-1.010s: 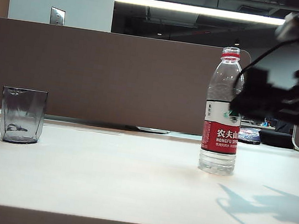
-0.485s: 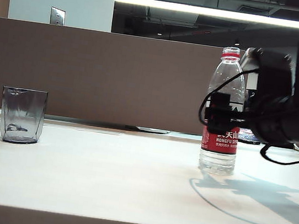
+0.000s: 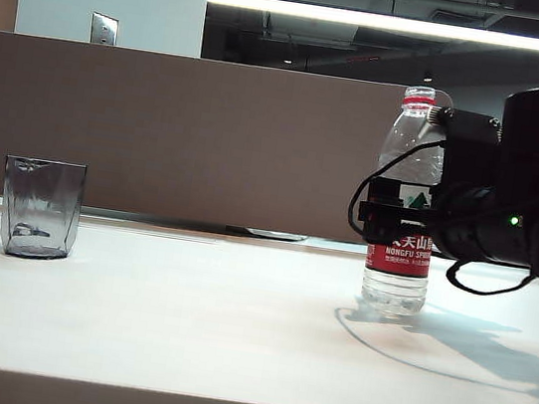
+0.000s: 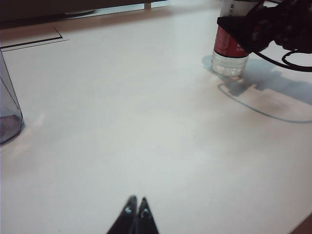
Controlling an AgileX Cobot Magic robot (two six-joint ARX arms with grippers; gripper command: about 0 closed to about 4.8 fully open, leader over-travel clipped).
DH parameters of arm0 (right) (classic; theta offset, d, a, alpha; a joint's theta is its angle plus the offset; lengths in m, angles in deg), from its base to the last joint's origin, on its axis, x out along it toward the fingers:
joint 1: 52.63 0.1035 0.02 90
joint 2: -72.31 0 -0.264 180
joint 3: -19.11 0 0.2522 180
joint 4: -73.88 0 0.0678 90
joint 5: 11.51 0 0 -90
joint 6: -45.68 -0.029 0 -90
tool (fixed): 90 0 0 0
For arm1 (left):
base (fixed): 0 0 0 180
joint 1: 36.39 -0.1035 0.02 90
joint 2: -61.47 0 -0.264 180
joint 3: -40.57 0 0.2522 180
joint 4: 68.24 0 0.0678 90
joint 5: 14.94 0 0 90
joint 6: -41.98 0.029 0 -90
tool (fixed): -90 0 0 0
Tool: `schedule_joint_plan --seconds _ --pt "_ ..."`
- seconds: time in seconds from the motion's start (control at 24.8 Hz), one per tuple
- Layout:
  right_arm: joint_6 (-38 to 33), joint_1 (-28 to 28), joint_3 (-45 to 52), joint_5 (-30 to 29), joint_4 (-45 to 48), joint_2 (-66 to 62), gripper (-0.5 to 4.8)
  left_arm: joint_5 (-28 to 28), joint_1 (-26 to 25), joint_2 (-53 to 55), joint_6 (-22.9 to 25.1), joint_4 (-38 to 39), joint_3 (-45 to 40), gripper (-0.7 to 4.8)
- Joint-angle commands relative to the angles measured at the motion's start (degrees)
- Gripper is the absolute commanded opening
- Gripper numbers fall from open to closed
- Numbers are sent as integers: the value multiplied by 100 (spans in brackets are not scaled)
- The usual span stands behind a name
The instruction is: Pick up the mineral water bottle on the table and pour water into the mug until it's half full.
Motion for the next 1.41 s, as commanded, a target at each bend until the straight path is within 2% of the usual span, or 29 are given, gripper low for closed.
schedule_joint_plan --seconds 0.04,0.16,0.2,0.24,0.32,0.44,0.61,0.77,0.89,1.01,1.09,1.17,1.41 --pt "-7 -31 -181 -216 -26 -37 479 -2 0 4 2 -77 17 -5" --pt "-4 -31 -289 -304 -155 -39 479 -4 0 4 2 -74 17 -5" --pt "-2 -31 -289 -299 -153 -37 458 -2 0 4 2 -77 17 -5" --pt "0 -31 -289 -299 -155 -37 388 -2 0 4 2 -77 17 -5" --pt "0 -31 -289 -299 -164 -39 306 -4 0 4 2 -77 17 -5" --pt "26 -31 -289 -352 -175 -37 250 -2 0 4 2 -77 17 -5" --pt "177 -31 -289 -411 -107 -24 250 -2 -2 4 2 -77 17 -5" --pt "225 -22 -293 -717 -269 149 250 -2 -4 4 2 -77 17 -5" --pt "245 52 -433 -1034 -791 374 250 -4 -9 4 2 -74 20 -5" --pt "754 232 -813 -1248 -1589 538 251 -7 -107 4 2 -74 20 -5" --pt "1023 446 -1377 -1377 -2400 560 251 -7 -455 4 2 -74 20 -5" --pt "1274 640 -2044 -1458 -3370 525 251 -4 -1032 -7 2 -77 20 -5" --pt "1943 988 -3499 -1578 -4669 72 251 44 -2188 -415 2 -35 17 -5"
